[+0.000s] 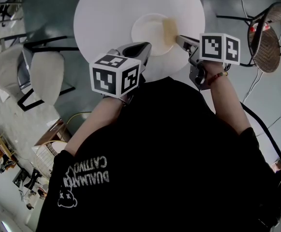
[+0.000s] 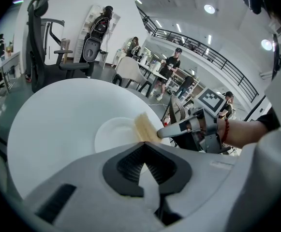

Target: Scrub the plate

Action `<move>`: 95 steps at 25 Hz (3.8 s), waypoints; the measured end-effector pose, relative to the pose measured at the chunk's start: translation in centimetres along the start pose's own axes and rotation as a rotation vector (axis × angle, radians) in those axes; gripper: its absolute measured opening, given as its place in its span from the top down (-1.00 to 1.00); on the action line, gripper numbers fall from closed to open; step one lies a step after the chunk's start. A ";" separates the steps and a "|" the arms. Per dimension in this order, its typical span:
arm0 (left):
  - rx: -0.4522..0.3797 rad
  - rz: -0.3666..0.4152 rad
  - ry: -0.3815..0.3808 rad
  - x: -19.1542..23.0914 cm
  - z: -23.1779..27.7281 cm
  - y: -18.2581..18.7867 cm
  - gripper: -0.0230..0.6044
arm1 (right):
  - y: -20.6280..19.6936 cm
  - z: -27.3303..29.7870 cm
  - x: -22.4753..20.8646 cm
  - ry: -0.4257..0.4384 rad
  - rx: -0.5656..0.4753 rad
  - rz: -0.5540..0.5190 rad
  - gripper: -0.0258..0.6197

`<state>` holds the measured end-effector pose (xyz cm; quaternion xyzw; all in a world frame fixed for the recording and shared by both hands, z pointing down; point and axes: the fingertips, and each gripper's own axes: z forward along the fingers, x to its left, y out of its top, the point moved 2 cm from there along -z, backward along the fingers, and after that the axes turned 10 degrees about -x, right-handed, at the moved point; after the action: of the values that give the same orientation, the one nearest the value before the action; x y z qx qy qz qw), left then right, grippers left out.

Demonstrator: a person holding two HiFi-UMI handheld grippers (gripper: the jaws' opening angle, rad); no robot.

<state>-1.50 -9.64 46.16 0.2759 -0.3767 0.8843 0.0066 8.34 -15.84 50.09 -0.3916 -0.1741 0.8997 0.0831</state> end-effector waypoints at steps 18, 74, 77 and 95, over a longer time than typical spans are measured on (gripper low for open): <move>-0.012 -0.008 0.069 0.2 -0.4 0.2 0.93 | 0.5 0.3 2.0 0.104 0.031 -0.017 0.81; -0.057 -0.065 0.139 3.0 -2.4 -1.1 0.93 | -1.3 2.7 2.7 0.075 0.122 -0.090 0.81; -0.054 -0.064 0.130 3.0 -2.3 -1.2 0.93 | -1.2 2.5 2.6 0.067 0.112 -0.084 0.81; -0.049 -0.061 0.109 3.7 -2.6 -1.4 0.93 | -0.7 1.8 1.4 0.019 0.076 -0.053 0.81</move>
<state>-5.57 -7.61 47.40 0.2383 -0.3888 0.8879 0.0609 6.09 -15.27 50.52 -0.3921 -0.1494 0.8993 0.1232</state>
